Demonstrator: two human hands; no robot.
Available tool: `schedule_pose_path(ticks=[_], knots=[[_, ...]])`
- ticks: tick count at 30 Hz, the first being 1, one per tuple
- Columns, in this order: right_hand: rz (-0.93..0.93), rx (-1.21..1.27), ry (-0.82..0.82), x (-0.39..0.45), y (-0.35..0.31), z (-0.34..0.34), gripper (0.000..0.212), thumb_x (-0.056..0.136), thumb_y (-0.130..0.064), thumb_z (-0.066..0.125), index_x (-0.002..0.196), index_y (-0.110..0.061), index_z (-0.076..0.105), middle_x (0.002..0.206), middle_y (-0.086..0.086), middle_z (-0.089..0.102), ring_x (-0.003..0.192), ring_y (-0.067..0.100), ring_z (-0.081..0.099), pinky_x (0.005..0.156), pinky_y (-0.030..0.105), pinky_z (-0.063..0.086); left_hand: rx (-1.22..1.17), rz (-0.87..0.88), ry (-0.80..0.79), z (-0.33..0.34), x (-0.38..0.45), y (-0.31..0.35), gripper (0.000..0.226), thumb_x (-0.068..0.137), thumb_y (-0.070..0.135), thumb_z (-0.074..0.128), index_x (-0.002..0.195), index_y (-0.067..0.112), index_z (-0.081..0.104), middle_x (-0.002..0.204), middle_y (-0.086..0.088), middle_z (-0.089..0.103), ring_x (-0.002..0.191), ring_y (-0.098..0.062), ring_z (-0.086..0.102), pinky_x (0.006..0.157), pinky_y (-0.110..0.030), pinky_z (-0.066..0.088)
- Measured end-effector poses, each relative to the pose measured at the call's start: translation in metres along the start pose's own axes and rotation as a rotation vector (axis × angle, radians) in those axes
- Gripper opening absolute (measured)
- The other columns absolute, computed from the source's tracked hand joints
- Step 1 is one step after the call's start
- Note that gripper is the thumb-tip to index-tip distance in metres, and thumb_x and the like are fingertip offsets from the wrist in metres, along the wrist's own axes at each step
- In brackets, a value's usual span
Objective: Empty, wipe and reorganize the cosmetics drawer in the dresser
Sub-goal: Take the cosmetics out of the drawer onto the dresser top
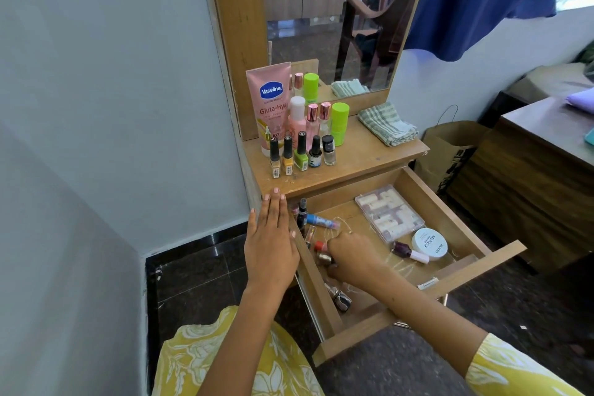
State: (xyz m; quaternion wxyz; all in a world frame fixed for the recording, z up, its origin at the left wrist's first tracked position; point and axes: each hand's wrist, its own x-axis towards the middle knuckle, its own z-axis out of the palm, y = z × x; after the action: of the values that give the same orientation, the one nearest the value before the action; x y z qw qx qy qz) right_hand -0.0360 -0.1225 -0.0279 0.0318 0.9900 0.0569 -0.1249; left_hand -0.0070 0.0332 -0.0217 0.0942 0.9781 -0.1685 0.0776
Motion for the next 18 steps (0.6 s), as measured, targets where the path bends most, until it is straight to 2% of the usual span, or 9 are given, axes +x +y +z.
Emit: schedule_pose_path(ticks=[3, 6, 8, 10, 13, 16, 18], knots=[[-0.017, -0.03, -0.003, -0.001, -0.002, 0.002, 0.019, 0.088, -0.019, 0.058, 0.105, -0.013, 0.059, 0.098, 0.008, 0.065, 0.08, 0.021, 0.064, 0.061, 0.029, 0.049, -0.005, 0.002, 0.001, 0.0, 0.0, 0.0, 0.061, 0.102, 0.03, 0.024, 0.144, 0.015, -0.017, 0.155, -0.002, -0.022, 0.142, -0.017, -0.019, 0.111, -0.036, -0.015], [0.022, -0.05, 0.023, -0.001, -0.003, 0.004, 0.025, 0.087, -0.011, 0.061, 0.111, -0.008, 0.059, 0.125, 0.014, 0.053, 0.094, 0.023, 0.062, 0.068, 0.03, 0.05, -0.006, 0.002, -0.007, 0.0, 0.0, 0.0, 0.061, 0.102, 0.03, 0.024, 0.143, 0.016, -0.019, 0.154, -0.002, -0.022, 0.142, -0.017, -0.019, 0.111, -0.036, -0.014], [0.032, -0.098, 0.021, 0.0, -0.001, 0.004, 0.029, 0.086, -0.01, 0.062, 0.115, -0.005, 0.059, 0.134, 0.017, 0.045, 0.101, 0.025, 0.059, 0.071, 0.033, 0.051, -0.004, 0.002, -0.008, -0.001, 0.0, 0.0, 0.062, 0.102, 0.03, 0.024, 0.143, 0.015, -0.02, 0.154, -0.003, -0.023, 0.143, -0.017, -0.019, 0.111, -0.036, -0.014], [0.025, -0.119, -0.019, 0.001, 0.0, 0.004, 0.027, 0.086, -0.016, 0.064, 0.111, -0.006, 0.061, 0.125, 0.015, 0.051, 0.095, 0.025, 0.06, 0.067, 0.033, 0.049, 0.002, 0.004, -0.008, -0.001, -0.001, 0.0, 0.062, 0.102, 0.03, 0.024, 0.142, 0.015, -0.02, 0.154, -0.003, -0.023, 0.143, -0.018, -0.019, 0.111, -0.037, -0.014], [0.028, -0.038, -0.036, -0.001, 0.004, -0.001, 0.024, 0.083, -0.025, 0.066, 0.102, -0.011, 0.063, 0.096, 0.004, 0.061, 0.08, 0.018, 0.059, 0.061, 0.026, 0.045, 0.001, 0.004, -0.009, -0.001, -0.001, 0.0, 0.062, 0.102, 0.03, 0.023, 0.142, 0.015, -0.021, 0.153, -0.003, -0.024, 0.142, -0.018, -0.019, 0.111, -0.037, -0.014], [0.063, 0.25, -0.021, -0.004, 0.016, -0.019, 0.02, 0.079, -0.029, 0.071, 0.095, -0.017, 0.067, 0.082, -0.003, 0.063, 0.069, 0.009, 0.055, 0.053, 0.015, 0.039, -0.005, 0.006, -0.001, -0.001, -0.001, 0.0, 0.061, 0.102, 0.03, 0.023, 0.142, 0.015, -0.021, 0.151, -0.002, -0.026, 0.142, -0.017, -0.02, 0.111, -0.036, -0.015], [0.09, 0.456, 0.056, -0.006, 0.027, -0.037, 0.016, 0.077, -0.025, 0.075, 0.09, -0.019, 0.069, 0.08, -0.007, 0.063, 0.069, 0.006, 0.057, 0.056, 0.014, 0.045, -0.004, 0.007, 0.0, -0.001, -0.001, -0.001, 0.06, 0.102, 0.029, 0.023, 0.142, 0.015, -0.02, 0.15, -0.001, -0.027, 0.142, -0.017, -0.02, 0.111, -0.036, -0.015]])
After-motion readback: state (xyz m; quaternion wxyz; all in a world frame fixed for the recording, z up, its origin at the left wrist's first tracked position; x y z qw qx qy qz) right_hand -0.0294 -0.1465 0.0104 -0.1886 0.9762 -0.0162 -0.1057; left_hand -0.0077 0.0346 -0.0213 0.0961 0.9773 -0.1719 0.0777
